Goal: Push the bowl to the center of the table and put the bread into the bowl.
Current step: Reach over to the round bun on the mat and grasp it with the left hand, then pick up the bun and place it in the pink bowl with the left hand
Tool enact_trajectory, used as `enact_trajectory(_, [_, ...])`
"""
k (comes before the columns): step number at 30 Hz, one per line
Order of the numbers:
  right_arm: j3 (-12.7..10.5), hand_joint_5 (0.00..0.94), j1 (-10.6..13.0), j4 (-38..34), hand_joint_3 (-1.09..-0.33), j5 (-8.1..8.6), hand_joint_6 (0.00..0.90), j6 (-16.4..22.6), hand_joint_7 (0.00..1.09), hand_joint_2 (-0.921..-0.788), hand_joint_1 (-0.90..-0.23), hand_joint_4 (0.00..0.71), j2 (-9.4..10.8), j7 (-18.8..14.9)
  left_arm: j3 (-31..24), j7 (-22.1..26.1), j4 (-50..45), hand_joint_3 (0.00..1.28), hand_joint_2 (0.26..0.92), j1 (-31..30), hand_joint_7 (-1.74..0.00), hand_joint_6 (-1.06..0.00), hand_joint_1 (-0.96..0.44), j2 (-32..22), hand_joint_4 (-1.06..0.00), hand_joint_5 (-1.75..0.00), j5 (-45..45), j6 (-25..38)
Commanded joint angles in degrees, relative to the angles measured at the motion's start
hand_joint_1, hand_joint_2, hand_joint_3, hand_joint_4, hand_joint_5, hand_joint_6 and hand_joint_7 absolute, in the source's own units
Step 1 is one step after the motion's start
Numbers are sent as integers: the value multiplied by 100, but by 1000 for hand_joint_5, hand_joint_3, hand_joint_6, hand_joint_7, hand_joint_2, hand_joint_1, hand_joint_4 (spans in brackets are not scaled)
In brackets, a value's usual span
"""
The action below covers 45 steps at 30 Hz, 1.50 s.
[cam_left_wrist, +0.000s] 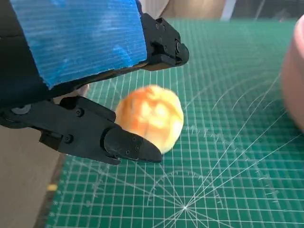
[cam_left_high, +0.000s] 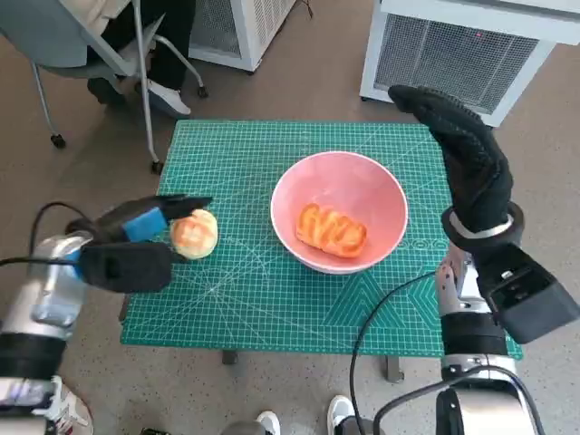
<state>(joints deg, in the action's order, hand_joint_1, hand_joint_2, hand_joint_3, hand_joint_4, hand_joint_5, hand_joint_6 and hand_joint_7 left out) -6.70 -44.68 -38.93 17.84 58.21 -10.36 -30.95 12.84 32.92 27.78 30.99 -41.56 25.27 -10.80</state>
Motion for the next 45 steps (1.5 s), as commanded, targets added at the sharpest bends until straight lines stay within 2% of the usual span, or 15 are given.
enact_trajectory(1, [-1, 0, 75, 18, -747, -51, 192, -41, 264, -921, -540, 278, -46, -42, 143, -138, 163, 3, 892, 139, -36, -422, -199, 102, -325, -20, 198, 153])
enact_trajectory(6, [-2, 0, 71, -5, -747, -72, 189, -23, 265, -921, -541, 278, -59, -35, 250, -457, 380, 2, 893, 161, -50, -491, -165, 204, -389, -26, 377, 78])
enact_trajectory(14, [-6, 0, 58, -53, -748, -92, 185, -12, 266, -921, -541, 278, -66, -29, 411, -1098, 901, 13, 915, 246, -126, -723, -71, 361, -707, -116, 561, -240])
enact_trajectory(15, [-7, 0, 58, -60, -748, -100, 184, -6, 266, -921, -541, 278, -65, -23, 430, -1164, 961, 39, 916, 256, -361, -699, -128, 368, -736, -135, 577, -291])
enact_trajectory(16, [-8, 0, 59, -62, -748, -112, 184, 2, 267, -921, -541, 277, -63, -13, 452, -1236, 1034, 64, 917, 274, -553, -660, -103, 376, -707, -352, 598, -343])
enact_trajectory(17, [-8, 0, 60, -63, -748, -120, 184, 7, 267, -921, -541, 277, -62, -6, 469, -1288, 1093, 111, 919, 290, -845, -590, -66, 382, -652, -681, 613, -383])
enact_trajectory(18, [-8, 0, 60, -62, -748, -126, 184, 10, 267, -921, -540, 277, -61, -2, 482, -1341, 1149, 141, 919, 310, -1032, -546, -42, 381, -618, -891, 629, -427])
enact_trajectory(19, [-9, 0, 62, -57, -748, -131, 184, 13, 268, -921, -540, 278, -62, 3, 485, -1383, 1191, 146, 920, 333, -1126, -523, -27, 372, -625, -1015, 634, -474])
enact_trajectory(21, [-10, 0, 65, -49, -748, -134, 183, 14, 269, -921, -538, 278, -64, 7, 477, -1414, 1215, 140, 920, 370, -1190, -513, -14, 342, -646, -1115, 621, -541])
enact_trajectory(25, [-11, 0, 70, -42, -749, -127, 183, 8, 270, -921, -537, 278, -64, 5, 369, -1311, 1033, 126, 920, 428, -1247, -519, -2, 234, -667, -1178, 490, -606])
enact_trajectory(32, [-9, 0, 77, -36, -749, -108, 181, -5, 272, -921, -537, 277, -58, -6, 14, -1111, 362, 115, 921, 461, -1262, -536, 1, 100, -672, -1175, 172, -568])
enact_trajectory(45, [-5, 0, 54, -67, -749, -113, 179, -14, 276, -921, -538, 278, -15, 21, -732, -1309, -1013, 96, 920, 726, -1240, -551, 2, 308, -703, -1149, -447, -468])
